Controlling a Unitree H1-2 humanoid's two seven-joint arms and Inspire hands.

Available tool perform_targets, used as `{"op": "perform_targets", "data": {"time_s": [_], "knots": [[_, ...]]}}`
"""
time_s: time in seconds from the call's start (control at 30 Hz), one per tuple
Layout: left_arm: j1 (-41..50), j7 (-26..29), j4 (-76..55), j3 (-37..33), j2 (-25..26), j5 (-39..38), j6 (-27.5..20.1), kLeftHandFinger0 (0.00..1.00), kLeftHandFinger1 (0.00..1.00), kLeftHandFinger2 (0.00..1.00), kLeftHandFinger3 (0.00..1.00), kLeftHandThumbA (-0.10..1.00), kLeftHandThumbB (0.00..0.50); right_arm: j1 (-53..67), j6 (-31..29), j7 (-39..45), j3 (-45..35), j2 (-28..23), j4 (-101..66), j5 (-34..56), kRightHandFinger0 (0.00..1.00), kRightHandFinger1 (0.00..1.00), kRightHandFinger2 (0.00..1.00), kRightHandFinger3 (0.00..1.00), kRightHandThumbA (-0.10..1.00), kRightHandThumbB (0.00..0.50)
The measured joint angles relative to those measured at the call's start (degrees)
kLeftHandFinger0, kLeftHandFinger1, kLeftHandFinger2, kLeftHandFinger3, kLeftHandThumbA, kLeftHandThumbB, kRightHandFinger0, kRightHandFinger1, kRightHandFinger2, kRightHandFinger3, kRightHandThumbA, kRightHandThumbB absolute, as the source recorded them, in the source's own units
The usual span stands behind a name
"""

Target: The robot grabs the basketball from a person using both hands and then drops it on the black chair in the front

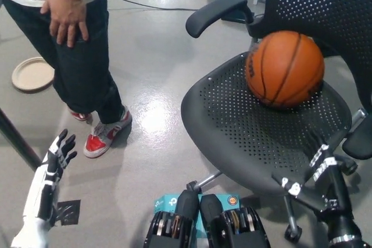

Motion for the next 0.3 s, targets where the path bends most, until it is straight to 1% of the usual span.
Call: {"op": "perform_targets", "data": {"time_s": [0.03,0.07,0.13,0.17,0.2,0.3], "knots": [[0.0,0.0,1.0,0.1,-0.1,0.0,-0.6,1.0,1.0,1.0,1.0,1.0,0.193,-0.1,-0.6,0.2,0.0,0.0,1.1,0.0,1.0,1.0,1.0,1.0,1.0,0.21],[0.0,0.1,2.3,0.1,-0.2,0.0,-1.3,1.0,1.0,1.0,1.0,1.0,0.195,-0.3,-1.1,0.4,-0.1,0.0,2.2,-0.2,1.0,1.0,1.0,1.0,1.0,0.211],[0.0,0.2,4.7,0.2,-0.5,0.1,-2.4,1.0,1.0,1.0,1.0,1.0,0.173,-0.7,-2.0,0.6,-0.2,0.1,4.6,-0.5,1.0,1.0,1.0,1.0,1.0,0.196],[0.0,0.2,5.8,0.2,-0.6,0.2,-2.9,1.0,1.0,1.0,1.0,1.0,0.172,-0.8,-2.4,0.7,-0.2,0.1,5.2,-0.6,1.0,1.0,1.0,1.0,1.0,0.195],[-0.1,0.3,7.5,0.1,-0.7,0.4,-3.5,1.0,1.0,1.0,1.0,1.0,0.158,-1.0,-3.1,0.9,-0.3,0.2,6.2,-0.7,1.0,1.0,1.0,1.0,1.0,0.195],[-0.6,0.5,9.9,-0.1,-0.8,0.9,-4.3,1.0,1.0,1.0,1.0,1.0,0.155,-1.2,-3.6,1.1,-0.6,0.3,6.9,-0.7,1.0,1.0,1.0,1.0,1.0,0.189]]}}
